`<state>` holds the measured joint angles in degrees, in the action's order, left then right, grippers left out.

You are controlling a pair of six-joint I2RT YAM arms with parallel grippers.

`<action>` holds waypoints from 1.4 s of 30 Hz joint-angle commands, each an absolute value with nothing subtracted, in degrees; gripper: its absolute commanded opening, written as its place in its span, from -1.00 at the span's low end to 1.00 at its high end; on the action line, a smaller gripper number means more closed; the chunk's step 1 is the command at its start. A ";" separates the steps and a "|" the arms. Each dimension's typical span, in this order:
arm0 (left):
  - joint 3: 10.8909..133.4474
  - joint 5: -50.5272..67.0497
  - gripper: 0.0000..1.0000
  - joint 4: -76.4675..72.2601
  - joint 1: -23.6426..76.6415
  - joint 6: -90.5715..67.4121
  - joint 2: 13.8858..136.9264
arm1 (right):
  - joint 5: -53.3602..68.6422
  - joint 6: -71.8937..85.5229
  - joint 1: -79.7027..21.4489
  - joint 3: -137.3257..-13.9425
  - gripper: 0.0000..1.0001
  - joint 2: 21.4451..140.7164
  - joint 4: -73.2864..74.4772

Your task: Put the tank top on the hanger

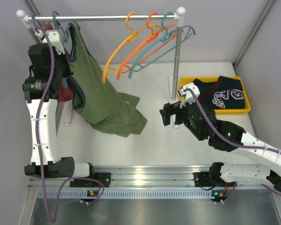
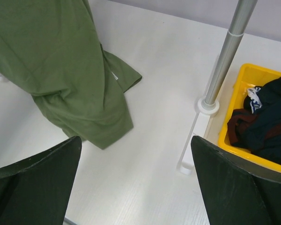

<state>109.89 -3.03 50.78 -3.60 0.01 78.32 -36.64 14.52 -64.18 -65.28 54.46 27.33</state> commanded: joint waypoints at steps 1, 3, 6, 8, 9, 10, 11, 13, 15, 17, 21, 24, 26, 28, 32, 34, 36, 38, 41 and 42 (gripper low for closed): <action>111.88 -1.67 -1.00 45.26 -4.13 -1.58 77.69 | -34.98 13.54 -63.19 -65.13 0.99 53.44 24.35; 111.71 -1.41 -1.00 45.61 -4.13 -1.84 77.61 | -34.54 13.45 -63.11 -64.95 1.00 53.35 24.35; 111.62 -1.93 -1.00 46.32 -4.13 -2.46 77.26 | -34.19 13.19 -62.93 -64.95 0.99 53.61 24.26; 111.45 -2.81 -0.93 46.49 -4.13 -2.72 76.82 | -33.84 13.18 -62.84 -64.95 0.99 53.79 24.17; 110.92 -3.25 -0.79 46.49 -4.13 -2.81 76.29 | -33.66 13.10 -62.75 -65.04 0.99 54.05 24.17; 110.66 -3.60 -0.73 46.41 -4.13 -2.99 75.94 | -33.31 13.01 -62.67 -65.04 1.00 54.23 24.08; 110.39 -3.69 -0.67 46.41 -4.13 -2.99 75.68 | -32.96 13.09 -62.67 -65.04 0.99 54.32 24.08; 109.60 -3.87 -0.50 46.32 -4.13 -3.16 74.80 | -32.70 12.92 -62.67 -65.30 0.99 54.84 24.08; 108.73 -3.69 -0.37 45.97 -4.13 -3.16 73.84 | -32.26 13.01 -62.58 -65.65 1.00 55.28 24.08; 108.37 -3.25 -0.20 45.70 -4.13 -3.25 73.30 | -32.08 13.09 -62.58 -65.74 1.00 55.55 24.08; 107.41 -2.29 0.00 45.35 -4.13 -3.16 71.90 | -31.47 13.44 -62.58 -66.18 0.99 56.34 24.08; 107.23 -2.55 0.07 45.35 -4.13 -3.08 71.20 | -31.03 13.54 -62.58 -66.44 0.99 56.95 24.00; 107.23 -3.69 0.10 45.44 -4.13 -3.16 70.67 | -30.76 13.62 -62.58 -66.71 1.00 57.39 24.17; 107.40 -5.27 0.11 45.44 -4.04 -3.16 69.70 | -30.41 13.71 -62.58 -67.06 1.00 57.92 24.34; 107.58 -8.17 0.17 44.91 -4.04 -3.34 66.72 | -30.15 14.24 -62.58 -67.50 1.00 58.36 24.79; 108.45 -7.04 0.19 44.82 -4.13 -4.04 65.13 | -29.97 14.59 -62.58 -67.59 0.99 58.53 24.96; 109.42 -4.40 0.20 44.65 -4.13 -4.92 64.16 | -29.97 15.12 -62.58 -67.67 0.99 58.71 25.40; 109.69 -1.77 0.19 44.21 -4.13 -6.41 63.37 | -29.97 15.73 -62.40 -67.76 0.99 58.89 25.93; 108.56 7.27 0.15 42.46 -4.13 -10.18 62.41 | -30.06 16.78 -62.40 -67.76 1.00 58.71 26.89; 107.76 12.25 0.15 41.76 -4.04 -11.50 62.14 | -30.06 17.05 -62.40 -67.59 0.99 58.36 26.98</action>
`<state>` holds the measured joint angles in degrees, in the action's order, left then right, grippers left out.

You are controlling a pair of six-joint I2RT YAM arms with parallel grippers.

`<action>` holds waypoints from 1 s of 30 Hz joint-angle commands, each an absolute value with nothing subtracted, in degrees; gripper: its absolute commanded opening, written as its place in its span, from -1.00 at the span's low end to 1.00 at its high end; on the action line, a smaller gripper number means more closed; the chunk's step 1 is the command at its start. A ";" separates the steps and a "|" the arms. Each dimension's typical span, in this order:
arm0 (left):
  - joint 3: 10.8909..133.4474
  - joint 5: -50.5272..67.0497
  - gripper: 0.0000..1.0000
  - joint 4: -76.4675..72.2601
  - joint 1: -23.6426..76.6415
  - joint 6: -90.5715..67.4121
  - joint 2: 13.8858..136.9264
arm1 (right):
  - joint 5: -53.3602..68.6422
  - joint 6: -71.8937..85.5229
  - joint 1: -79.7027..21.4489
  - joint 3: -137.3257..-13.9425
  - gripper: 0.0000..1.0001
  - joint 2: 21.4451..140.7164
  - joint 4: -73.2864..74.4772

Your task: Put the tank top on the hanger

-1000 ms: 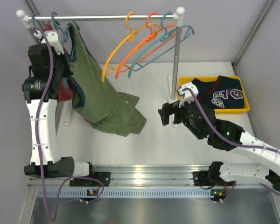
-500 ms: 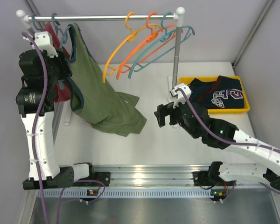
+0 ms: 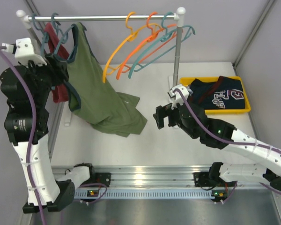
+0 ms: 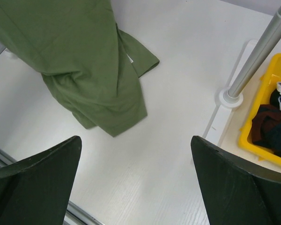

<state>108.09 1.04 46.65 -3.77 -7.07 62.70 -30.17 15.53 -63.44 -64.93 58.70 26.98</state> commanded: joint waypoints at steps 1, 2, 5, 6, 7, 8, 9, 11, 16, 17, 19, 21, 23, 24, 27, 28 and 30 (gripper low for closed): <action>106.62 14.39 0.14 40.09 -4.04 -13.86 61.79 | -30.15 17.57 -62.32 -67.41 0.99 58.10 27.59; 105.31 15.63 0.14 39.03 -4.04 -14.93 61.27 | -30.15 18.36 -62.31 -67.24 0.99 57.83 27.77; 99.07 19.06 0.14 35.34 -3.96 -18.27 58.01 | -30.59 20.21 -62.14 -65.75 1.00 55.73 28.65; 96.70 20.20 0.13 35.07 -4.04 -20.02 56.96 | -30.93 20.74 -62.14 -64.79 0.99 54.42 28.91; 95.64 22.56 0.12 34.63 -3.96 -20.82 56.61 | -31.20 21.26 -62.05 -64.17 0.99 53.80 29.09; 92.84 23.28 0.10 34.02 -3.87 -21.53 55.30 | -31.64 22.31 -62.05 -63.55 1.00 53.09 29.61; 91.25 23.46 0.10 33.14 -3.52 -22.23 54.24 | -32.42 23.02 -62.05 -62.50 0.99 51.87 29.97; 87.47 24.52 0.10 31.99 -3.43 -22.85 51.61 | -32.69 24.69 -61.96 -61.18 1.00 50.89 30.67; 81.22 28.03 0.10 31.91 -3.43 -23.55 47.47 | -35.24 28.21 -61.96 -58.54 0.99 47.82 32.60; 79.38 28.99 0.10 31.90 -3.43 -23.82 46.94 | -35.68 29.26 -61.96 -57.67 0.99 47.29 33.04; 77.70 29.53 0.08 31.03 -2.73 -24.61 46.32 | -36.30 30.32 -61.88 -57.13 0.99 46.67 34.10; 75.07 29.97 0.07 28.32 -1.68 -26.53 45.35 | -36.56 31.46 -61.79 -56.43 0.99 46.15 34.45; 72.96 28.66 0.06 27.25 1.48 -27.33 45.00 | -36.74 32.08 -61.79 -56.16 1.00 46.14 34.89; 72.43 25.52 0.06 26.64 5.15 -27.25 45.00 | -36.74 32.17 -61.70 -55.99 0.99 46.32 35.07; 70.41 10.37 0.04 26.02 20.82 -25.59 46.14 | -37.09 31.91 -61.61 -55.46 0.99 46.41 35.16; 69.44 4.72 0.04 25.32 26.14 -25.05 47.53 | -37.18 31.99 -61.52 -55.28 0.99 46.41 35.24; 68.47 -5.74 0.04 24.09 42.95 -23.22 49.30 | -37.44 32.17 -61.35 -54.58 0.99 46.41 35.24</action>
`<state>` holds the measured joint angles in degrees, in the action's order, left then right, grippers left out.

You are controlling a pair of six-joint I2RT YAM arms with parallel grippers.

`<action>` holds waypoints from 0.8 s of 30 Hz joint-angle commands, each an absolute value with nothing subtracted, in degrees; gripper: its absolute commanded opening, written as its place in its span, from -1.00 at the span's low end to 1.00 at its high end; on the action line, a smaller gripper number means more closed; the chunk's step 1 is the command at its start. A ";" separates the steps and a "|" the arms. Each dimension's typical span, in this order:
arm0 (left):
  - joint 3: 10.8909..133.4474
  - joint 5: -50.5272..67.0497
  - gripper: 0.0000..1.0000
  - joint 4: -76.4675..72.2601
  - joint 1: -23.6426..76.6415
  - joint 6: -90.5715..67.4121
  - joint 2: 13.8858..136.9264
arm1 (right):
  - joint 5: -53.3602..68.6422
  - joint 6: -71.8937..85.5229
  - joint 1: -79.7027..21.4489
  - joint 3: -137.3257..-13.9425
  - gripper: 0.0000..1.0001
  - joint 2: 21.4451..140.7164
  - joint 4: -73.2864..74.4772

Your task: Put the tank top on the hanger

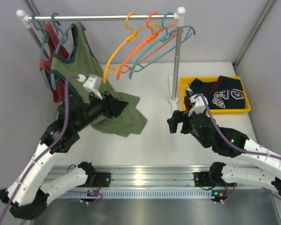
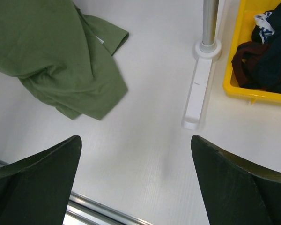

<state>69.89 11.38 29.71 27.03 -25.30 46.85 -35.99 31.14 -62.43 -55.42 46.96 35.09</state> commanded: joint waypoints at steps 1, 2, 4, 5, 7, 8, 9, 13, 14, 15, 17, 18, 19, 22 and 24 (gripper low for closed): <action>67.77 -18.33 0.04 22.78 48.81 -22.33 51.48 | -37.53 32.43 -61.17 -54.41 0.99 46.32 35.33; 67.24 -23.85 0.04 21.63 54.35 -21.45 52.63 | -37.53 32.69 -61.08 -54.14 1.00 45.97 35.59; 66.01 -32.66 0.05 20.13 64.66 -20.04 56.31 | -37.53 33.22 -61.00 -53.88 1.00 45.53 36.12; 65.40 -32.61 0.05 18.65 65.82 -20.74 57.29 | -37.44 33.40 -60.91 -53.27 0.99 45.18 36.30; 61.90 -31.38 0.04 16.27 67.06 -23.28 59.14 | -37.27 33.66 -60.82 -52.56 1.00 44.12 36.47; 60.40 -30.07 0.04 13.56 67.23 -24.16 59.24 | -37.00 33.92 -60.82 -52.21 0.99 44.03 36.65; 58.81 -29.80 0.04 11.97 67.50 -25.82 59.41 | -37.00 34.10 -60.82 -52.03 1.00 44.03 37.17; 51.17 -27.77 0.04 7.74 67.68 -28.91 60.99 | -37.88 35.24 -60.73 -50.98 0.99 45.09 37.88; 50.54 -27.77 0.04 7.73 67.68 -30.22 61.26 | -38.58 35.51 -60.82 -50.72 0.99 45.52 37.97; 49.93 -27.25 0.05 7.13 67.59 -30.41 61.43 | -38.84 35.68 -60.73 -50.63 1.00 45.61 38.14; 49.13 -26.81 0.05 6.51 67.67 -30.15 61.52 | -39.20 35.68 -60.82 -50.01 0.99 45.88 37.79; 49.30 -26.98 0.06 6.42 67.68 -29.71 61.44 | -39.20 35.68 -60.73 -49.92 1.00 45.79 37.44; 49.57 -27.07 0.07 6.59 67.68 -28.92 61.44 | -38.85 35.60 -60.82 -49.57 0.99 45.70 37.09; 50.54 -26.72 0.08 7.12 67.59 -27.86 61.70 | -38.85 35.68 -60.73 -49.22 0.99 45.44 36.39; 51.06 -26.81 0.10 7.82 67.59 -26.90 61.87 | -39.11 35.95 -60.73 -49.31 0.99 45.79 36.47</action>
